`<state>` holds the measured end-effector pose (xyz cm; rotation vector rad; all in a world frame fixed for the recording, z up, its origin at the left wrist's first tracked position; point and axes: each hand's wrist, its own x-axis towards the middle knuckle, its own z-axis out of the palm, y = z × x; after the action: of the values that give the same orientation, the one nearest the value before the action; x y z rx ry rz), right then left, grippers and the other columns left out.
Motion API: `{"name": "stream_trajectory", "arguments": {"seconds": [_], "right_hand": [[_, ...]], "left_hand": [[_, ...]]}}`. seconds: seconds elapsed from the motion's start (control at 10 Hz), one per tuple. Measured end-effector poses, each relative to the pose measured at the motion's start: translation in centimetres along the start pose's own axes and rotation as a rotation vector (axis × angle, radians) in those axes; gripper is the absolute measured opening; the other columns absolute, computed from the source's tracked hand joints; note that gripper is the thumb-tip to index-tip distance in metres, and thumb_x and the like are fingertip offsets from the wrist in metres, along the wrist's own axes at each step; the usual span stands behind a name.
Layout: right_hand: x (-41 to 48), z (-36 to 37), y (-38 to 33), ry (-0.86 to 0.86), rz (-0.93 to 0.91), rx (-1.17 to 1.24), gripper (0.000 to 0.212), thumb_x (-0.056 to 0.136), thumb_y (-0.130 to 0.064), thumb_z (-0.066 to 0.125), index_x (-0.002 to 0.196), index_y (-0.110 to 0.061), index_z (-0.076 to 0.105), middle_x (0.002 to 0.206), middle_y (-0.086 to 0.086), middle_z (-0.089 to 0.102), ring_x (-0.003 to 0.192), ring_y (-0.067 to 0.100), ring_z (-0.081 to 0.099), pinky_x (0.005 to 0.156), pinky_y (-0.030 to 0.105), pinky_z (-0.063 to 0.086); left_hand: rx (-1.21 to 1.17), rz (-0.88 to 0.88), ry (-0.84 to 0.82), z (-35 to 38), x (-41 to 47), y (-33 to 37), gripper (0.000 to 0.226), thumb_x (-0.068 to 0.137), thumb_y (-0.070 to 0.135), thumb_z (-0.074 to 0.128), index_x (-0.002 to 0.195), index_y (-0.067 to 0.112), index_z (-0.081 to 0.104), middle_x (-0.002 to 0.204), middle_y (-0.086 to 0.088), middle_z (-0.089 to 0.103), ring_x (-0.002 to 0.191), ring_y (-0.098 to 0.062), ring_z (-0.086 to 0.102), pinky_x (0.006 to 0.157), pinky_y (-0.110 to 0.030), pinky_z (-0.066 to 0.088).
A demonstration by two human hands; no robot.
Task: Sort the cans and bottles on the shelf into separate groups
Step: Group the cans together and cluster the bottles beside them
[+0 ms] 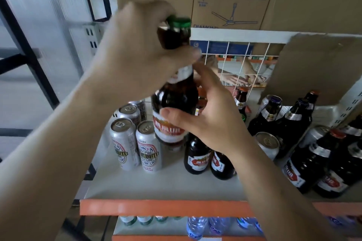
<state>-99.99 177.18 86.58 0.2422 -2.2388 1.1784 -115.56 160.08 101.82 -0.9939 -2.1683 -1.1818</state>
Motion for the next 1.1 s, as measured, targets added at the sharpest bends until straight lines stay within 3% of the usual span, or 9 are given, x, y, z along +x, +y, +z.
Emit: {"name": "stream_trajectory", "arguments": {"seconds": [0.1,0.2,0.4,0.5,0.6,0.7,0.9,1.1], "right_hand": [[-1.8,-0.3,1.2,-0.026,0.051,-0.007,0.055,0.064,-0.036,0.082,0.112,-0.023,0.058,0.104,-0.010,0.068,0.098,0.004,0.064,0.081,0.027,0.054],[-4.0,-0.1,3.0,-0.028,0.116,-0.027,0.048,0.061,-0.043,0.077,0.100,-0.021,0.061,0.096,-0.004,0.068,0.093,0.013,0.066,0.078,0.039,0.054],[-8.2,-0.2,5.1,-0.002,0.204,-0.113,0.046,0.061,-0.045,0.075,0.101,-0.030,0.059,0.098,-0.011,0.066,0.096,0.007,0.063,0.080,0.035,0.052],[-9.8,-0.2,6.2,0.037,0.227,-0.143,0.043,0.061,-0.043,0.077,0.098,-0.035,0.057,0.098,-0.015,0.063,0.095,0.002,0.060,0.079,0.020,0.048],[-10.8,0.2,7.5,0.074,0.243,-0.197,0.048,0.060,-0.045,0.076,0.103,-0.034,0.059,0.099,-0.014,0.061,0.094,-0.003,0.058,0.076,0.006,0.041],[-11.3,0.5,8.9,0.075,0.272,-0.238,0.053,0.060,-0.047,0.072,0.109,-0.029,0.061,0.102,-0.019,0.058,0.097,-0.008,0.054,0.076,0.002,0.038],[-12.2,0.9,10.9,0.051,0.319,-0.274,0.053,0.062,-0.044,0.074,0.111,-0.031,0.059,0.103,-0.020,0.058,0.098,-0.004,0.054,0.076,0.006,0.040],[-12.6,1.1,11.7,0.071,0.346,-0.287,0.053,0.061,-0.046,0.070,0.111,-0.030,0.059,0.102,-0.018,0.059,0.095,-0.003,0.054,0.076,0.005,0.039]], "left_hand": [[0.033,0.023,-0.193,6.7,-9.8,4.8,0.028,0.071,0.043,0.077,0.087,0.025,0.061,0.075,0.018,0.064,0.068,-0.003,0.062,0.064,-0.026,0.052],[0.033,0.040,-0.260,9.2,-13.9,4.5,0.028,0.069,0.042,0.078,0.079,0.029,0.056,0.058,0.025,0.055,0.055,0.007,0.052,0.054,-0.011,0.038],[-0.028,0.022,-0.392,12.3,-15.9,4.3,0.029,0.068,0.040,0.079,0.082,0.020,0.061,0.065,0.011,0.059,0.065,-0.007,0.055,0.058,-0.021,0.042],[-0.044,0.003,-0.441,13.6,-16.7,3.7,0.030,0.069,0.037,0.079,0.084,0.019,0.060,0.061,0.013,0.055,0.060,-0.001,0.052,0.054,-0.016,0.038],[-0.057,-0.012,-0.480,15.1,-17.4,3.4,0.031,0.070,0.033,0.079,0.080,0.031,0.049,0.056,0.020,0.046,0.056,0.009,0.047,0.051,-0.008,0.031],[-0.066,-0.015,-0.514,16.5,-18.1,2.8,0.030,0.071,0.032,0.077,0.083,0.030,0.049,0.066,0.015,0.053,0.063,0.002,0.050,0.053,-0.014,0.036],[-0.093,-0.076,-0.540,18.3,-18.9,1.8,0.028,0.073,0.031,0.077,0.087,0.027,0.053,0.067,0.010,0.056,0.061,-0.007,0.050,0.053,-0.012,0.037],[-0.079,-0.122,-0.560,19.6,-18.9,1.3,0.029,0.074,0.032,0.076,0.087,0.028,0.050,0.063,0.012,0.053,0.055,-0.004,0.050,0.049,-0.014,0.038]]}}
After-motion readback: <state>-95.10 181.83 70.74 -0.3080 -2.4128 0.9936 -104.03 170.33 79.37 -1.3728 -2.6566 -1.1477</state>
